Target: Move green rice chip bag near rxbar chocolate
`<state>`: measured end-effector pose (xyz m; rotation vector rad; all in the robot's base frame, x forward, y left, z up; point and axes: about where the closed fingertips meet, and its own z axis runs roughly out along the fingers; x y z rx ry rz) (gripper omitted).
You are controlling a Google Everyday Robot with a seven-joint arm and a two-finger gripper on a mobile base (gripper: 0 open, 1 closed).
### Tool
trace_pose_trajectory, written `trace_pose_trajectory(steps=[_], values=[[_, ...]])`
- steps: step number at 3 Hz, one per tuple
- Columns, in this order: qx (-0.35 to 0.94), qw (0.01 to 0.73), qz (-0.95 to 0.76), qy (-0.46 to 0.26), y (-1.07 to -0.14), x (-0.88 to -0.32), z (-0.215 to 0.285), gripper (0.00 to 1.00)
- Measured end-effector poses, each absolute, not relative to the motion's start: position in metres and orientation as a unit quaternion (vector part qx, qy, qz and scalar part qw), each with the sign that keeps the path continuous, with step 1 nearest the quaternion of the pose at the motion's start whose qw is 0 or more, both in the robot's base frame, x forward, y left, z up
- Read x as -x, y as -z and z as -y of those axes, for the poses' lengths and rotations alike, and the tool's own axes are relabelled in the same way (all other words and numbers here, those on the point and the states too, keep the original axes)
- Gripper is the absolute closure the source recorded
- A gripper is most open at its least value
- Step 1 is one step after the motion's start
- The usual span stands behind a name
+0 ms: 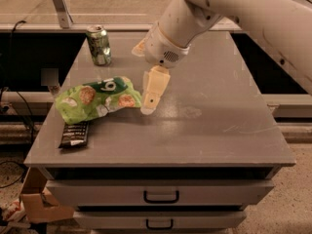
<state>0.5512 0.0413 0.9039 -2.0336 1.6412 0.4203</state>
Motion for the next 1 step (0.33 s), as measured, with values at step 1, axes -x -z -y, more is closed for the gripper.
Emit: trace_pose_trajectory(steps=[1], values=[[0.745, 0.242, -0.604, -0.148, -0.9022, -0.5512, -0.0384, 0.00]])
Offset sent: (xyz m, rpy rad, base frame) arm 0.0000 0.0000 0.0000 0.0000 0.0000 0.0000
